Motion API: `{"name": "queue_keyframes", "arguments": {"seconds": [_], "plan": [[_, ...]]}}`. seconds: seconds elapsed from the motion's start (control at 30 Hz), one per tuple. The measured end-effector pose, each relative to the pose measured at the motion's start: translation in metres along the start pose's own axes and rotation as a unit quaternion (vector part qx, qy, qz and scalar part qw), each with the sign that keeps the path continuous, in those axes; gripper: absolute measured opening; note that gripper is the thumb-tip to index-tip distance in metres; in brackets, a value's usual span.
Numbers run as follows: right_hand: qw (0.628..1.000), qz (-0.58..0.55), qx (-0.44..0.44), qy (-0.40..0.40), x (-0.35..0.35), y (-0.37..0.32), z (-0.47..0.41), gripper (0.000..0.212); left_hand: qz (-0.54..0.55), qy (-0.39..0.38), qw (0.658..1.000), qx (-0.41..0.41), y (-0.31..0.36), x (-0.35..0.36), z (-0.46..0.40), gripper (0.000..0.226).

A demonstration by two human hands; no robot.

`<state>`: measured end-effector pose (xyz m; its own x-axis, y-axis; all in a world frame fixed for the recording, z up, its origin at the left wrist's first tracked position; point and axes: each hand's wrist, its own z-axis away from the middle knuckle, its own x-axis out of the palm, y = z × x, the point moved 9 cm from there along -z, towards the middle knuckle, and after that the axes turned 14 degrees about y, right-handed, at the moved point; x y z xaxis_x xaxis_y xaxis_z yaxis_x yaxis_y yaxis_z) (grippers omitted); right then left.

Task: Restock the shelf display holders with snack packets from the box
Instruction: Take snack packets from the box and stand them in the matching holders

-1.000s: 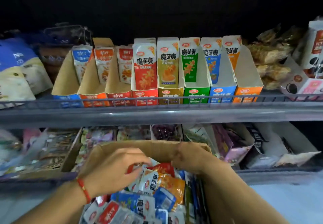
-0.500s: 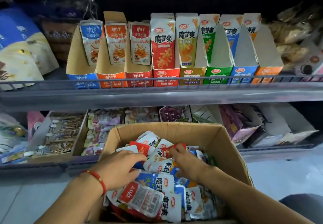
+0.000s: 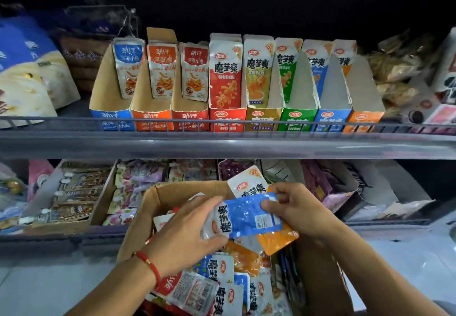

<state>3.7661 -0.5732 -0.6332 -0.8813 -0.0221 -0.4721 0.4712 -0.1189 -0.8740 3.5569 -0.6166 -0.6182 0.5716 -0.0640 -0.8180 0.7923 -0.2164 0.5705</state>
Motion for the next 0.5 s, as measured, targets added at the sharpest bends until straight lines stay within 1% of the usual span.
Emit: {"name": "queue_keyframes", "arguments": {"seconds": [0.07, 0.17, 0.23, 0.33, 0.4, 0.43, 0.5], "plan": [[0.997, -0.068, 0.037, -0.009, -0.001, 0.001, 0.006, 0.010, 0.036, 0.019, 0.999, 0.000, 0.007, 0.008, -0.001, 0.070], [0.990, -0.126, 0.059, 0.004, -0.004, 0.001, 0.011, 0.011, 0.105, 0.106, 0.987, -0.059, 0.002, -0.001, -0.007, 0.044], [0.987, -0.150, 0.059, 0.029, -0.011, -0.001, 0.015, 0.011, 0.170, 0.105, 0.972, -0.126, -0.008, 0.002, -0.011, 0.032], [0.986, -0.154, 0.020, 0.064, -0.023, -0.010, 0.020, 0.010, 0.270, 0.097, 0.924, -0.252, -0.029, 0.011, -0.010, 0.021], [0.989, -0.127, -0.029, 0.070, -0.027, -0.018, 0.024, 0.012, 0.335, 0.073, 0.879, -0.331, -0.038, 0.024, -0.005, 0.035], [0.990, -0.113, -0.052, 0.064, -0.027, -0.021, 0.025, 0.016, 0.365, 0.047, 0.855, -0.365, -0.039, 0.031, -0.001, 0.043], [0.991, -0.102, -0.069, 0.044, -0.022, -0.022, 0.028, 0.021, 0.396, -0.011, 0.818, -0.416, -0.037, 0.044, 0.007, 0.053]]}}
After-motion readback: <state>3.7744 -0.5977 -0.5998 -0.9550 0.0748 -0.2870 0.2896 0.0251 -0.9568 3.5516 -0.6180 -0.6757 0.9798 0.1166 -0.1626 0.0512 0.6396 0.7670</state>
